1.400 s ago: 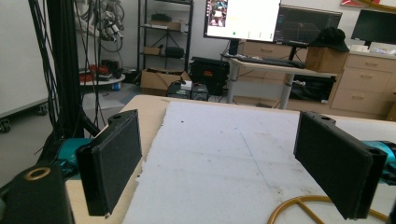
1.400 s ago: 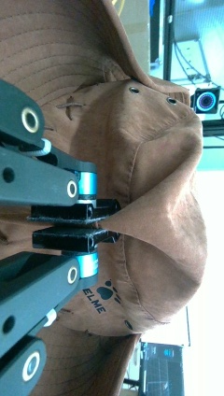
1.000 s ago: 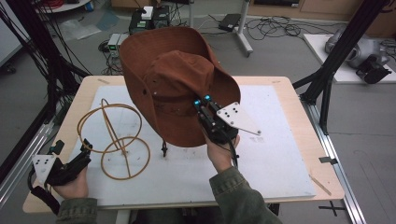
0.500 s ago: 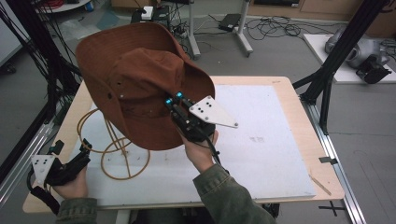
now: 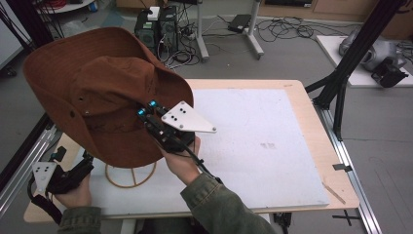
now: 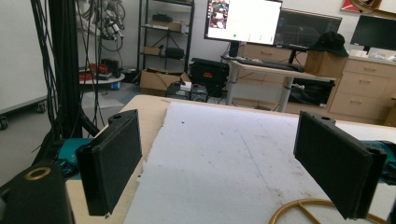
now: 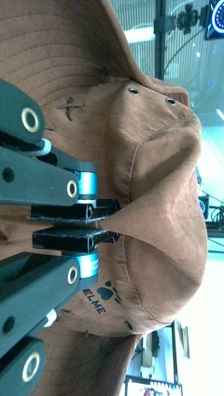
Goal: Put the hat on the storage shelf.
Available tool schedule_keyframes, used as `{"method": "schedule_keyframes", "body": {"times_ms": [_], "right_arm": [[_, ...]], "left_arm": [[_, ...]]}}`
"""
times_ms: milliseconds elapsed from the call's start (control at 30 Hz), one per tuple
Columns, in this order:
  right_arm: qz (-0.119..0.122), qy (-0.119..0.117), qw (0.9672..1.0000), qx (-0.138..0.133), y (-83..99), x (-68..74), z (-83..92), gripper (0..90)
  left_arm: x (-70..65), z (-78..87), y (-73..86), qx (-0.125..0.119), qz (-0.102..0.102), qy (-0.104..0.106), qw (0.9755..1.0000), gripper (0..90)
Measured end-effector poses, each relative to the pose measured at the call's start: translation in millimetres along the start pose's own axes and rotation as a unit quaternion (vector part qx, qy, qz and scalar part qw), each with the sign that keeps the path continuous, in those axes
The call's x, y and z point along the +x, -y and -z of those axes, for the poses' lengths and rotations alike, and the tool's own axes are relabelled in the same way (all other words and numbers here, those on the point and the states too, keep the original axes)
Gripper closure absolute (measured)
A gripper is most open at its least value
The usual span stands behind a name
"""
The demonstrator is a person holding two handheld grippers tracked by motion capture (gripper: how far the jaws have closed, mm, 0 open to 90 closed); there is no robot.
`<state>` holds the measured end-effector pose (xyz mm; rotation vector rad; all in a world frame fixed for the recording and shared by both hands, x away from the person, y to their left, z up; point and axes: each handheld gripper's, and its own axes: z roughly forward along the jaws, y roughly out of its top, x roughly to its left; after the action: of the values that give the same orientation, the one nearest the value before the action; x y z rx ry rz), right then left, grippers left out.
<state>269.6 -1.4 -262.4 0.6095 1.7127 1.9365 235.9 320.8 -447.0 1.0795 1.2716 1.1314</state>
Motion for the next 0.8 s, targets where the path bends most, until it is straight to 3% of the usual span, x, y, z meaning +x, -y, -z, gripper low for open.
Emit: {"method": "schedule_keyframes", "body": {"times_ms": [267,433,533,800], "right_arm": [[0.006,-0.017,0.9995,0.027,4.5,12.0,-9.6,87.1],[0.001,-0.021,0.9991,0.036,6.9,12.7,-11.8,86.7],[-0.001,-0.02,0.9982,0.057,8.7,10.2,-13.3,86.6],[-0.003,-0.021,0.9976,0.065,9.2,9.6,-13.3,86.6]], "left_arm": [[-0.1,-0.1,0.1,0.0,0.0,0.0,1.0,15.5],[-0.3,-0.3,0.2,0.001,-0.002,0.001,1.0,15.5],[-0.8,-0.2,0.0,0.0,-0.004,0.001,1.0,15.5],[-2.6,-0.4,-0.1,0.001,-0.012,0.003,0.9999,15.5]]}}
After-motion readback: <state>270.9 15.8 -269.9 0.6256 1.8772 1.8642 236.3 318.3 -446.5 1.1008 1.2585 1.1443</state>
